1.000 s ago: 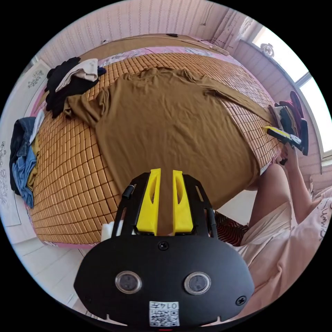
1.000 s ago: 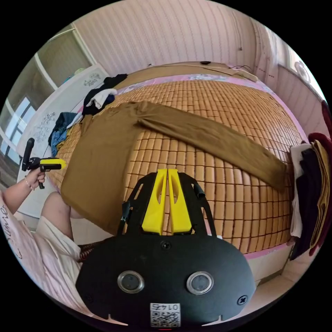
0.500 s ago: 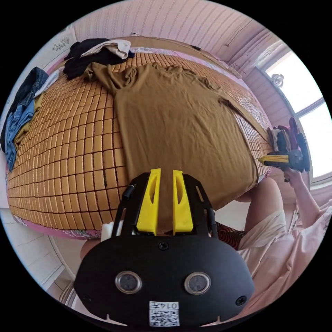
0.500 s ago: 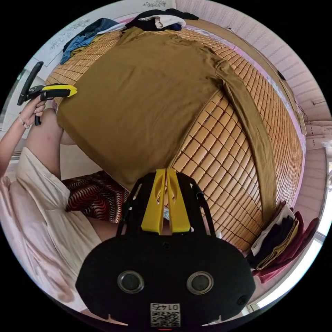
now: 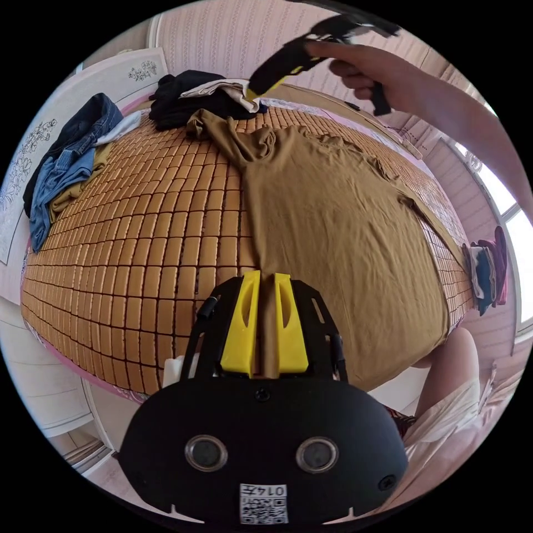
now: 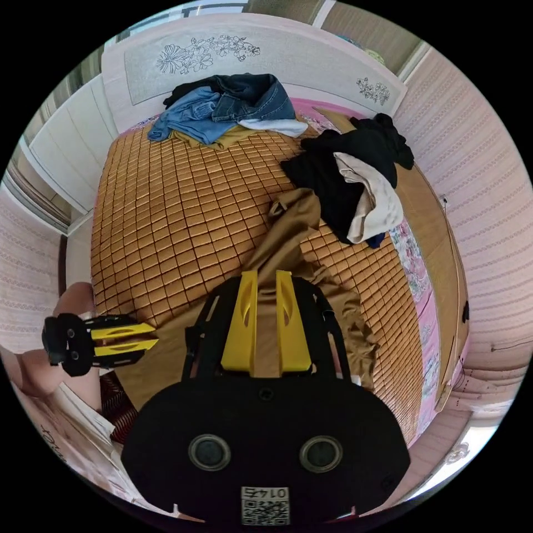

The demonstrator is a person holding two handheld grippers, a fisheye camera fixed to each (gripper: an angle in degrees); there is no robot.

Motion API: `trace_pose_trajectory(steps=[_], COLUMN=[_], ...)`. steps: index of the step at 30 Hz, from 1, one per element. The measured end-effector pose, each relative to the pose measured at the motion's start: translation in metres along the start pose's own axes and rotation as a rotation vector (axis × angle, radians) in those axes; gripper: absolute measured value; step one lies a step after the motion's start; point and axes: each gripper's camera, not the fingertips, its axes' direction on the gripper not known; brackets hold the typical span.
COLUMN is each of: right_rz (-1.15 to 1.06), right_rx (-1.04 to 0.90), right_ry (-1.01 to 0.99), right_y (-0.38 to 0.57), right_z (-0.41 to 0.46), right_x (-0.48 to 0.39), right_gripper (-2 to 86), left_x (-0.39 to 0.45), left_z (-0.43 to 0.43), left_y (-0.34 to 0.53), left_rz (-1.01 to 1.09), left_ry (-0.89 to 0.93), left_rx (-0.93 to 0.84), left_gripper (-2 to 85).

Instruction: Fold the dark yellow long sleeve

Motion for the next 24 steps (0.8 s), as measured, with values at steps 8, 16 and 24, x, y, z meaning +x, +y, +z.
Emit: trace_pose_trajectory(steps=[8,16,24], right_rz=[0.113,0.188,-0.161], right_rx=[-0.194,-0.133,0.203], right_ry=[0.089,0.006,-0.428], right_y=[-0.125,-0.133,-0.093], right_z=[0.129,0.138,0.013], right_x=[0.003,0.031,0.006], right_gripper=[8.9,-0.7,1.9], left_x=[-0.039,-0.066,-0.103], left_z=[0.007,0.002,-0.038], left_y=[0.028,0.049,0.087], left_rz=[-0.029,-0.044,-0.153], left_ry=[0.090,0.165,0.160], left_rx=[0.052,0.162,0.344], left_gripper=[5.1,4.7,4.7])
